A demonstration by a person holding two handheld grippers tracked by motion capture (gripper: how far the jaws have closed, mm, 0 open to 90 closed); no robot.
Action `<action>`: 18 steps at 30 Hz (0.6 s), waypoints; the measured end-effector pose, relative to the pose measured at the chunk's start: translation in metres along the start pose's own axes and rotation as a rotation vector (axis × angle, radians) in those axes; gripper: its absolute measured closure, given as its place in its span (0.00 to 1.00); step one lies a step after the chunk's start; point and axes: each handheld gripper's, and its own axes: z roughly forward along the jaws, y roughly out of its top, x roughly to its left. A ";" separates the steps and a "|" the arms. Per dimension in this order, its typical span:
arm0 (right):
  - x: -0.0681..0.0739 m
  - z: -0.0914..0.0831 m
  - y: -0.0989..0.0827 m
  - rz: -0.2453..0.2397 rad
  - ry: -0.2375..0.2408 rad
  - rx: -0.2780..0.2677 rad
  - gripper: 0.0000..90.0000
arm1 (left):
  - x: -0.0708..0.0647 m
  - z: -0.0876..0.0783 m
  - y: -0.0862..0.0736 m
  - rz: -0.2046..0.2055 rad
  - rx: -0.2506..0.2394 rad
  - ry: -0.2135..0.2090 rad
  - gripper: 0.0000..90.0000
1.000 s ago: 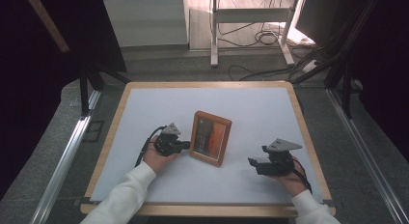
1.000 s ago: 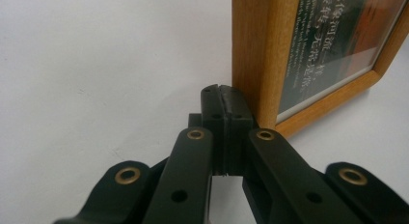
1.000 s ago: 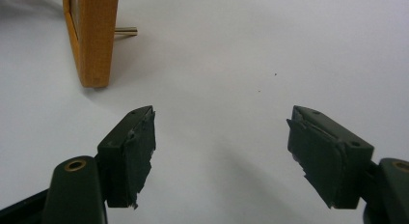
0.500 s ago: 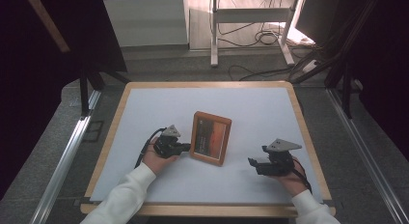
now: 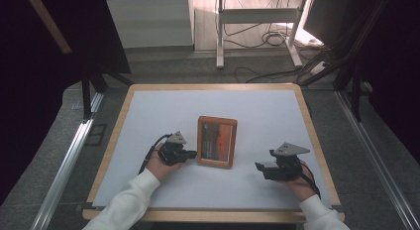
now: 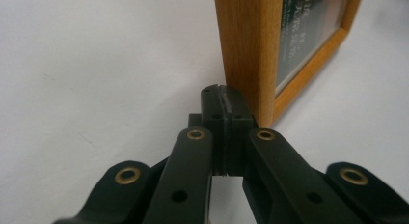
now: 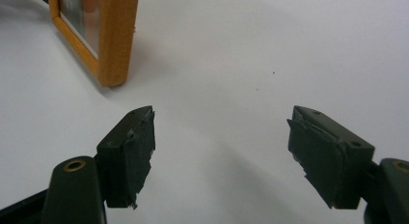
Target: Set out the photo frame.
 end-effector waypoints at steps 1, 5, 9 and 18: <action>0.000 0.000 0.000 0.001 0.000 0.000 0.28 | -0.001 0.000 0.000 0.003 0.002 0.000 1.00; 0.000 0.000 0.000 0.000 0.001 0.002 0.28 | -0.004 0.000 -0.001 0.008 0.004 -0.007 1.00; 0.000 0.000 -0.001 -0.002 0.000 0.003 0.28 | -0.006 0.000 -0.001 0.013 0.007 -0.012 1.00; -0.001 -0.002 -0.001 -0.001 -0.008 -0.003 0.28 | -0.005 -0.003 -0.005 0.012 0.011 0.011 1.00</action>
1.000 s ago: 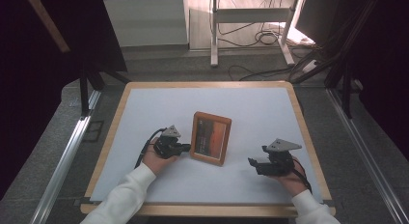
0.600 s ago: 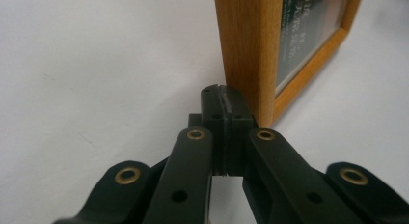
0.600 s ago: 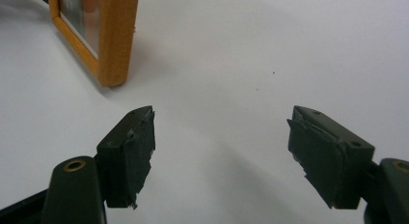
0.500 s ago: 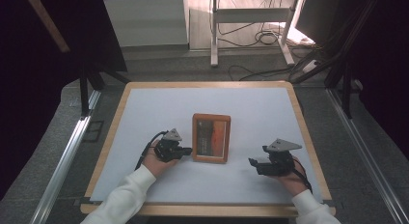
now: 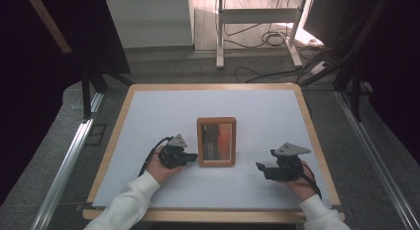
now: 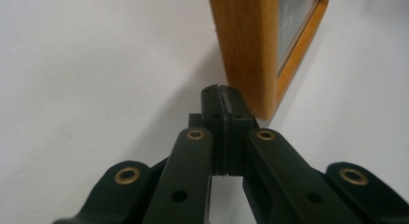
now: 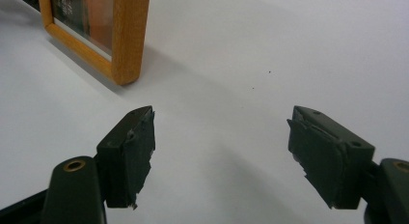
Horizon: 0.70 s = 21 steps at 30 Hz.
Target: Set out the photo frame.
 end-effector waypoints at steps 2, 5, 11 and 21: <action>0.000 -0.001 0.000 0.000 -0.002 -0.001 0.28 | 0.001 -0.003 -0.002 -0.004 -0.003 0.007 1.00; -0.001 -0.003 -0.001 0.006 -0.003 -0.007 0.28 | 0.003 -0.010 -0.005 -0.010 -0.014 0.015 1.00; -0.003 -0.009 -0.007 0.006 -0.011 -0.017 0.28 | 0.006 -0.029 -0.013 -0.040 -0.051 0.040 1.00; -0.009 -0.018 -0.020 0.015 -0.019 -0.044 0.28 | 0.002 -0.056 -0.036 -0.091 -0.104 0.111 0.78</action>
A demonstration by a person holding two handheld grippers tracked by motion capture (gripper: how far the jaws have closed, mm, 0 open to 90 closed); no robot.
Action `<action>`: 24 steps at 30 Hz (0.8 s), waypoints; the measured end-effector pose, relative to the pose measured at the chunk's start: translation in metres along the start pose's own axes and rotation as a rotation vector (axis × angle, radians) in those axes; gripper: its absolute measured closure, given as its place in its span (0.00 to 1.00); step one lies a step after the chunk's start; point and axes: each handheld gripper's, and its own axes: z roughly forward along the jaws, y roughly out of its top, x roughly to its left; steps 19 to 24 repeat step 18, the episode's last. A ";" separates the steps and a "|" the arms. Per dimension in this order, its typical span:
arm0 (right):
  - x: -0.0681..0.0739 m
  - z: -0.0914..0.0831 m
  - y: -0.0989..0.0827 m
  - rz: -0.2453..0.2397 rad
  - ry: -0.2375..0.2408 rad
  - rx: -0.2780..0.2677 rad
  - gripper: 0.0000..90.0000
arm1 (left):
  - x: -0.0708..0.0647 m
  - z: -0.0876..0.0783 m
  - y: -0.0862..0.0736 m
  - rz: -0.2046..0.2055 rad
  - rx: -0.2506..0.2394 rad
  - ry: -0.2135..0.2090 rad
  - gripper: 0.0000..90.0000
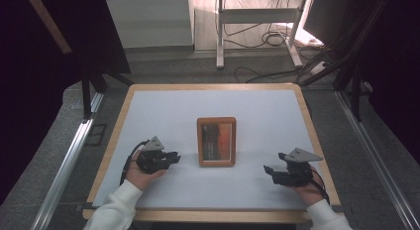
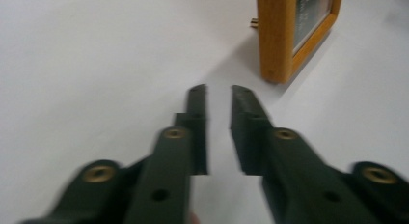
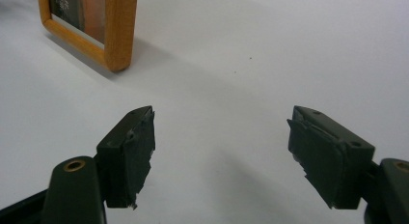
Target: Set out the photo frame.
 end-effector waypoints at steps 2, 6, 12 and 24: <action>0.000 0.001 0.000 0.003 0.003 -0.001 0.28 | -0.001 -0.003 -0.003 -0.009 -0.006 0.006 0.69; 0.002 0.003 0.001 -0.008 0.008 0.003 0.27 | -0.002 -0.006 -0.005 -0.016 -0.009 0.014 0.57; 0.002 0.005 0.001 -0.002 0.013 0.004 0.27 | -0.002 -0.004 -0.005 -0.020 -0.003 0.016 0.51; 0.002 0.006 0.002 0.007 0.018 -0.007 0.26 | -0.001 -0.002 -0.005 -0.033 -0.005 0.006 0.46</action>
